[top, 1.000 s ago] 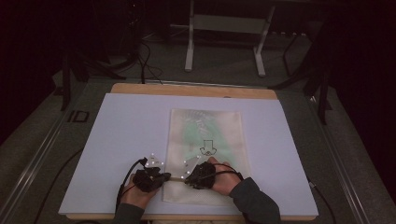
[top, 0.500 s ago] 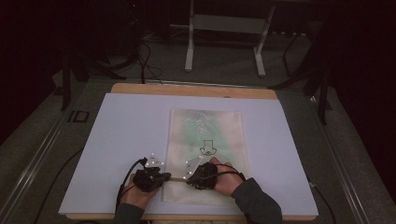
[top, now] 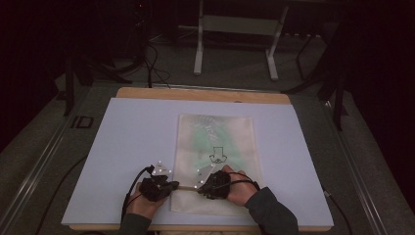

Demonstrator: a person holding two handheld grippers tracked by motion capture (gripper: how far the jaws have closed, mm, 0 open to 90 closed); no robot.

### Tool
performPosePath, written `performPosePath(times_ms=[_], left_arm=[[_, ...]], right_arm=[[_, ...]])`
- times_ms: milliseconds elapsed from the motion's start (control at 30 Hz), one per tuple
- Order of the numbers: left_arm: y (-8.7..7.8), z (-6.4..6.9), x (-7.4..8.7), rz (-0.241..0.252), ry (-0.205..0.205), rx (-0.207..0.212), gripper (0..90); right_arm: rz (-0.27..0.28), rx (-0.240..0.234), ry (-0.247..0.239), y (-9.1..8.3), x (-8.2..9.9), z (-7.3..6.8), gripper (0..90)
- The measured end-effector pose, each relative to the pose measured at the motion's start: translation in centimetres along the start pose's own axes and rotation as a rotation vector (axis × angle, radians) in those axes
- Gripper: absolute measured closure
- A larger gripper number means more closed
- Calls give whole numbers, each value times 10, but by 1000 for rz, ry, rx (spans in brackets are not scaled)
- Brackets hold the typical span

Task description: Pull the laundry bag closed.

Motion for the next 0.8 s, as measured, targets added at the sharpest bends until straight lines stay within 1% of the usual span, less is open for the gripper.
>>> performPosePath(times_ms=[333, 800], left_arm=[[0, 0, 0, -1, -2, 1, 896], [0, 0, 0, 0, -5, 2, 896]], right_arm=[[-4, -1, 8, -2, 4, 0, 824], [-11, 0, 8, -5, 8, 0, 825]])
Point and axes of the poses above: each handheld gripper's, and its own axes: y roughly forward along the jaws, x roughly out of its underside, z roughly to its right, the point moved 3 cm from there along y, roughly forward along the jaws, and after that the axes turned 2 degrees about -x, right-handed, at the moved point
